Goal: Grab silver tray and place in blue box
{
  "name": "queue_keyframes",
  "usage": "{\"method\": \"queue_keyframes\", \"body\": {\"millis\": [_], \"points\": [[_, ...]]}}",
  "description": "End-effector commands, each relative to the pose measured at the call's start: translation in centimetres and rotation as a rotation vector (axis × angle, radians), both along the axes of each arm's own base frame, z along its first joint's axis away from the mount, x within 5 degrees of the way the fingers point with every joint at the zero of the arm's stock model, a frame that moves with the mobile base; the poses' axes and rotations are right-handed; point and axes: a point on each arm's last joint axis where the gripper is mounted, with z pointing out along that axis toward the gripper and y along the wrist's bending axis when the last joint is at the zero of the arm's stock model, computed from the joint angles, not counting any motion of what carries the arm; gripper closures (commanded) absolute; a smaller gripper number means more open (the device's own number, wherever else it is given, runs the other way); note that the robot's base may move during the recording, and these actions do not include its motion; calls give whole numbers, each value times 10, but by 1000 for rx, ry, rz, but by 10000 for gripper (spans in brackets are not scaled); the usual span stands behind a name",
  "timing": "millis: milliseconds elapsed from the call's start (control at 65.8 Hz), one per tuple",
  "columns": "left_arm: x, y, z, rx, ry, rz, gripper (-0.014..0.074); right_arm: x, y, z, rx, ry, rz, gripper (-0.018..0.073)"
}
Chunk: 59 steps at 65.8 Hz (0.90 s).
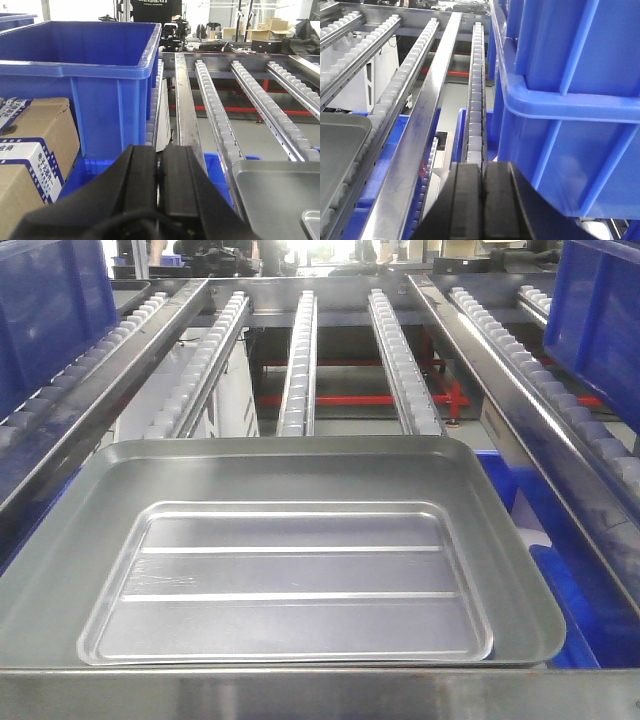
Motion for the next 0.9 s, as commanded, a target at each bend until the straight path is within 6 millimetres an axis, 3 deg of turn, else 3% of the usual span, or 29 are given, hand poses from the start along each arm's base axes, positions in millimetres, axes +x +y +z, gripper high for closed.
{"method": "queue_keyframes", "body": {"millis": [0,882], "points": [[-1,0,2,-11,-76,-6,602,-3,1,16,-29,-132,5,507],[-2,0,6,6,-67,-5,603,-3,1,24,-26,-174,11,507]]}}
